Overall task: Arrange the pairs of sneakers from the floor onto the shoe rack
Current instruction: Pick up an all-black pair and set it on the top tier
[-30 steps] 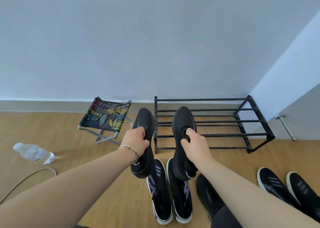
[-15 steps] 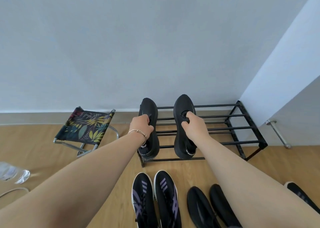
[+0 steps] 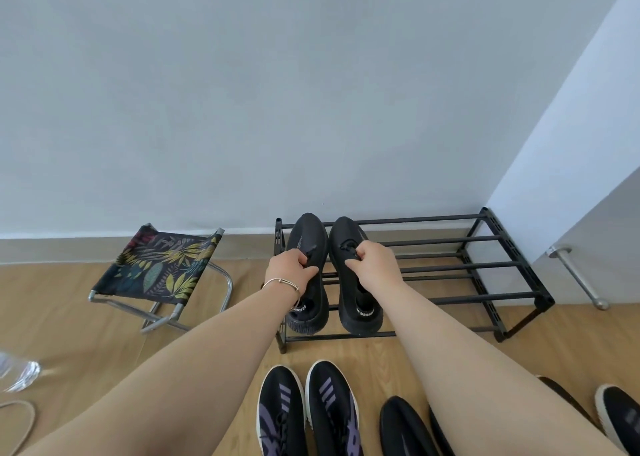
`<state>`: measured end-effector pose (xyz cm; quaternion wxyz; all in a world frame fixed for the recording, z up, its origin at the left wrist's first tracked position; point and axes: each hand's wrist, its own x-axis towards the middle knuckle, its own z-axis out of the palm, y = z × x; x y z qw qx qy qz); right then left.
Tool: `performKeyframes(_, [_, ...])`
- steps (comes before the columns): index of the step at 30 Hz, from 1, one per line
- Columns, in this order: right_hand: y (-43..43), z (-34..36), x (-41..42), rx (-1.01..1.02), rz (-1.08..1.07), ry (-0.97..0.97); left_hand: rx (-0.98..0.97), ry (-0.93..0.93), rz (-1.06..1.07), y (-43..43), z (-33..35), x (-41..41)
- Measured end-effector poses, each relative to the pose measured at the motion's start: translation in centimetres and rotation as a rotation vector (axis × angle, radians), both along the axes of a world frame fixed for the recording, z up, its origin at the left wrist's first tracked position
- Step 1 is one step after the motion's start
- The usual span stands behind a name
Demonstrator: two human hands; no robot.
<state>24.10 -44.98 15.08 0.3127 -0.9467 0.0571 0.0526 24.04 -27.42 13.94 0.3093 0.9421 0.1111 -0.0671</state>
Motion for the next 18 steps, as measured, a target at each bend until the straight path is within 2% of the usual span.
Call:
performKeyframes(5, [-1.8, -0.5, -0.5, 0.036, -0.107, 0.010, -0.114, -0.055, 0.088, 1.5, -0.9, -1.6])
performKeyframes(7, [-2.9, -0.6, -1.1, 0.004, -0.179, 0.191, -0.069, -0.022, 0.173, 2.6, -1.4, -2.3])
performKeyframes(9, [-3.7, -0.7, -2.2, 0.032, -0.205, 0.431, -0.054, 0.116, 0.229, 3.4, -1.9, -3.2])
performKeyframes(11, [-4.3, -0.9, -3.5, 0.210, -0.251, 0.625, -0.150, 0.294, 0.246, 3.7, -2.2, -4.2])
performKeyframes(13, [-4.7, -1.4, -4.5, 0.511, -0.270, 0.740, -0.338, 0.419, 0.301, 3.7, -2.4, -4.8])
performKeyframes(15, [-4.6, -2.1, -5.1, 0.707, -0.275, 0.740, -0.500, 0.460, 0.367, 3.5, -2.4, -5.1])
performKeyframes(18, [-3.8, -3.2, -5.4, 0.787, -0.326, 0.611, -0.699, 0.433, 0.411, 3.2, -2.7, -5.3])
